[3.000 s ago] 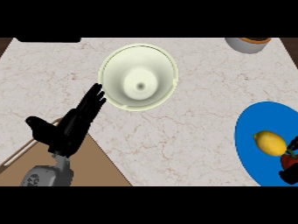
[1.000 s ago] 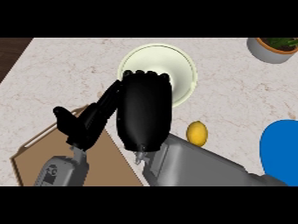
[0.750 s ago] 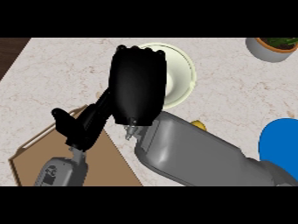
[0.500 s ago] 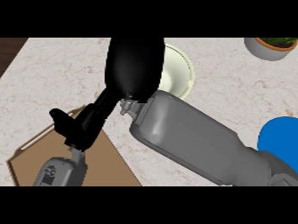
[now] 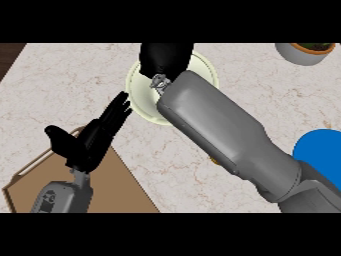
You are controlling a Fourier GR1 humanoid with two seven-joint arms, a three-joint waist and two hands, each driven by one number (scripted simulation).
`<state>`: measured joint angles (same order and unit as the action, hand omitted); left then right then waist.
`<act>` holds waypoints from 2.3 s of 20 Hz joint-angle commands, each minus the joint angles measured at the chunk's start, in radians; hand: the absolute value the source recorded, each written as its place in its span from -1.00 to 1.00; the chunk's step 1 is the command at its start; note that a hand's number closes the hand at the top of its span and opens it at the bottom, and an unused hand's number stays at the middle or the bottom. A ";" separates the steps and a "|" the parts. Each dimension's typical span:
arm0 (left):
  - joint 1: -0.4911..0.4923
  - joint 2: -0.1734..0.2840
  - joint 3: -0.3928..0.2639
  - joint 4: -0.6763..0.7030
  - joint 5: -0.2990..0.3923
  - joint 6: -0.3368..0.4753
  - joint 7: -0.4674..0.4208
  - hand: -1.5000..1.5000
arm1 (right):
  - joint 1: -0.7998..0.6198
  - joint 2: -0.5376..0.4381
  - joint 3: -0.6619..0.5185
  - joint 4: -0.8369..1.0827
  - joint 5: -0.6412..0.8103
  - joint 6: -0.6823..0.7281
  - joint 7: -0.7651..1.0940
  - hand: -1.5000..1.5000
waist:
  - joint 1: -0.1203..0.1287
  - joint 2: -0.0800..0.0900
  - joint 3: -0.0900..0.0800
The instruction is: Pick the bell pepper from the plate and place it in the bowl
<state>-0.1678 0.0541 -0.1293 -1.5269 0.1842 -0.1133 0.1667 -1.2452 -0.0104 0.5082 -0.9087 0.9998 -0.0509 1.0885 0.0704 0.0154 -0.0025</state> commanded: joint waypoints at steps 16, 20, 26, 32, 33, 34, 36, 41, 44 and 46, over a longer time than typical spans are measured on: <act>0.000 -0.030 -0.036 -0.027 -0.017 0.005 0.014 0.00 | 0.013 0.010 -0.250 0.463 -0.170 -0.453 -0.187 -1.00 | 0.013 0.011 0.003; 0.024 -0.007 -0.019 -0.018 -0.017 -0.010 -0.016 0.00 | 0.060 0.010 -0.315 0.354 -0.198 -0.722 -0.274 -1.00 | 0.001 0.009 0.005; 0.006 -0.029 -0.026 -0.003 -0.040 0.020 -0.016 0.00 | 0.165 0.010 -0.209 0.115 -0.296 -0.992 -0.423 -1.00 | -0.002 -0.007 0.005; 0.069 0.004 0.009 -0.036 -0.008 0.011 0.013 0.00 | 0.305 0.010 0.034 -0.196 -0.304 -1.080 -0.333 -1.00 | -0.055 -0.035 0.003; 0.054 -0.005 0.016 -0.002 -0.015 0.017 -0.010 0.00 | 0.325 0.010 0.074 -0.244 -0.293 -1.104 -0.310 -1.00 | -0.064 -0.033 0.002; 0.021 -0.013 0.028 0.034 -0.032 0.045 -0.013 0.00 | 0.360 0.010 0.114 -0.293 -0.273 -1.112 -0.287 -1.00 | -0.079 -0.032 0.002; 0.058 0.013 0.050 -0.010 0.004 0.017 -0.005 0.00 | 0.430 0.010 0.182 -0.378 -0.184 -1.111 -0.258 -1.00 | -0.095 -0.045 0.001; 0.073 0.008 0.038 -0.024 -0.005 0.026 0.006 0.00 | 0.610 0.010 0.355 -0.538 -0.036 -1.154 -0.195 -1.00 | -0.106 -0.055 0.001; 0.071 0.023 0.070 -0.026 0.003 0.036 0.007 0.00 | 0.736 0.010 0.453 -0.618 0.073 -1.127 -0.185 1.00 | -0.124 -0.059 0.000; 0.108 0.007 0.039 -0.021 -0.018 0.037 -0.011 0.00 | 0.852 0.010 0.527 -0.644 0.117 -1.141 -0.185 1.00 | -0.134 -0.062 0.001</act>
<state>-0.0917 0.0602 -0.0843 -1.5435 0.1719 -0.0750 0.1642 -0.5501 -0.0042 0.9107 -1.4718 1.0210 -1.1227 0.8566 -0.0474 -0.0396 -0.0015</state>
